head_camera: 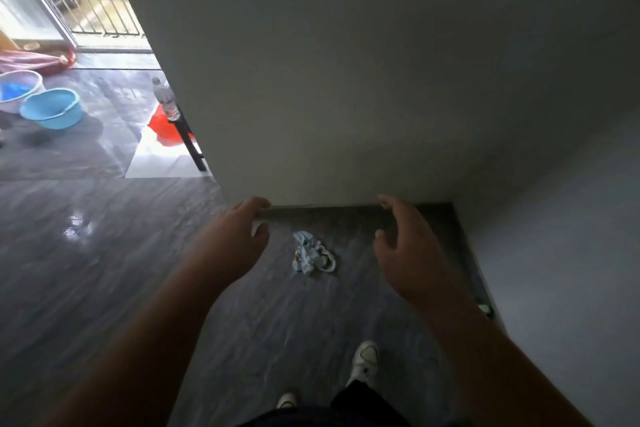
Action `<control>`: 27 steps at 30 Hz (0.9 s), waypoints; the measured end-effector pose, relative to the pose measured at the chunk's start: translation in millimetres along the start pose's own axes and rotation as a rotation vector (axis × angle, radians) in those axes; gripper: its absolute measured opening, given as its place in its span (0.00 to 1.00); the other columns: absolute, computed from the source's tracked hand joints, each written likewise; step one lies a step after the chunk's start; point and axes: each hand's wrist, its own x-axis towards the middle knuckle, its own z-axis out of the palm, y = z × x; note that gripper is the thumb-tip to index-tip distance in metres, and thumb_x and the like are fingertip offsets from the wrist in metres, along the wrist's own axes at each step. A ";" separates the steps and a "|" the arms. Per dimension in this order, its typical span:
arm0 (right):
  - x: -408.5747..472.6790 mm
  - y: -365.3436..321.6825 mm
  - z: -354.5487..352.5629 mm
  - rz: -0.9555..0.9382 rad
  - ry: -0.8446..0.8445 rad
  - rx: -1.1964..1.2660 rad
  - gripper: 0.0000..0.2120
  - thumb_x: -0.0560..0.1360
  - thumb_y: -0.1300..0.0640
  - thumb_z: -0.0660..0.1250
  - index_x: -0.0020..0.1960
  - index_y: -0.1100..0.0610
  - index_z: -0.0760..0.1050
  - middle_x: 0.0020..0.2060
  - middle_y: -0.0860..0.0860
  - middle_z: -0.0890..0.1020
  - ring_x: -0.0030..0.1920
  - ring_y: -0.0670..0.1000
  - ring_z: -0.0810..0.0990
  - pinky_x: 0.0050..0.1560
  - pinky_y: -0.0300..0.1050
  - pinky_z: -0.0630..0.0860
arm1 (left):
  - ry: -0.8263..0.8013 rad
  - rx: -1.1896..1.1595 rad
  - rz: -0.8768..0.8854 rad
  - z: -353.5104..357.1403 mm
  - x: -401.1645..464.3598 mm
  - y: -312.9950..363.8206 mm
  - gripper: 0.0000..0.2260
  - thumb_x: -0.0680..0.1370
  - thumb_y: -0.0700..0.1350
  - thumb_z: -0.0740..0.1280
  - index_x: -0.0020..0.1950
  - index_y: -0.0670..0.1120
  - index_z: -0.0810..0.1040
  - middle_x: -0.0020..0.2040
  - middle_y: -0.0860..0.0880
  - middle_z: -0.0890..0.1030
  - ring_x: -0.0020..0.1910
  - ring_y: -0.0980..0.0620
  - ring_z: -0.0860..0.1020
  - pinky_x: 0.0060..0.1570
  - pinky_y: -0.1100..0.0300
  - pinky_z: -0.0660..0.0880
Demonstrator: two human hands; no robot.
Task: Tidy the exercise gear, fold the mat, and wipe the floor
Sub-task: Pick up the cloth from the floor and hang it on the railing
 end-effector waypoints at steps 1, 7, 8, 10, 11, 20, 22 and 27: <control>10.4 5.5 2.8 0.000 -0.015 0.004 0.27 0.71 0.57 0.62 0.69 0.59 0.72 0.63 0.55 0.78 0.65 0.54 0.75 0.67 0.41 0.66 | 0.007 -0.011 -0.007 3.6 10.8 -0.6 0.16 0.78 0.46 0.66 0.65 0.52 0.74 0.60 0.48 0.80 0.57 0.47 0.78 0.57 0.54 0.75; 101.3 47.5 21.7 -0.022 -0.115 -0.007 0.25 0.75 0.62 0.66 0.71 0.56 0.70 0.66 0.53 0.75 0.68 0.52 0.72 0.66 0.39 0.63 | 0.022 -0.021 -0.041 24.8 88.0 4.7 0.16 0.77 0.44 0.65 0.65 0.52 0.74 0.59 0.50 0.81 0.58 0.48 0.78 0.57 0.55 0.74; 118.5 52.8 26.3 -0.026 -0.143 -0.006 0.25 0.75 0.61 0.66 0.72 0.55 0.69 0.66 0.53 0.75 0.68 0.51 0.71 0.65 0.38 0.63 | 0.023 -0.015 -0.058 29.0 102.2 4.3 0.16 0.77 0.44 0.65 0.65 0.52 0.75 0.59 0.49 0.81 0.58 0.48 0.78 0.58 0.54 0.74; 153.2 64.9 36.7 -0.044 -0.197 0.007 0.25 0.75 0.62 0.66 0.72 0.55 0.69 0.66 0.53 0.75 0.68 0.51 0.71 0.65 0.38 0.63 | 0.008 0.018 -0.095 39.8 131.7 1.5 0.15 0.77 0.45 0.65 0.64 0.52 0.75 0.59 0.49 0.80 0.59 0.46 0.78 0.57 0.52 0.75; 169.3 72.8 44.0 -0.056 -0.221 0.011 0.25 0.75 0.62 0.66 0.72 0.55 0.69 0.66 0.53 0.75 0.68 0.51 0.71 0.65 0.38 0.63 | -0.006 0.041 -0.107 47.2 145.6 -1.3 0.15 0.77 0.45 0.64 0.64 0.52 0.75 0.60 0.49 0.80 0.59 0.45 0.78 0.56 0.51 0.76; 252.9 177.9 182.6 0.067 -0.333 0.086 0.23 0.73 0.66 0.65 0.68 0.57 0.73 0.63 0.53 0.78 0.64 0.51 0.76 0.63 0.45 0.73 | -0.119 -0.002 -0.230 169.7 255.3 -66.4 0.14 0.77 0.45 0.63 0.63 0.53 0.74 0.58 0.53 0.80 0.56 0.49 0.79 0.54 0.51 0.76; 258.5 215.0 228.8 0.106 -0.349 0.091 0.23 0.73 0.68 0.64 0.67 0.57 0.73 0.62 0.53 0.78 0.63 0.52 0.76 0.62 0.46 0.74 | -0.163 -0.001 -0.249 218.1 273.3 -93.9 0.15 0.78 0.44 0.62 0.64 0.53 0.74 0.58 0.53 0.80 0.57 0.50 0.79 0.53 0.54 0.75; 262.5 337.3 371.3 0.134 -0.399 0.039 0.24 0.73 0.66 0.63 0.67 0.54 0.71 0.63 0.53 0.77 0.62 0.53 0.76 0.62 0.49 0.74 | -0.248 -0.005 -0.265 377.9 314.6 -192.7 0.16 0.78 0.43 0.62 0.65 0.53 0.74 0.59 0.52 0.80 0.56 0.51 0.79 0.53 0.54 0.76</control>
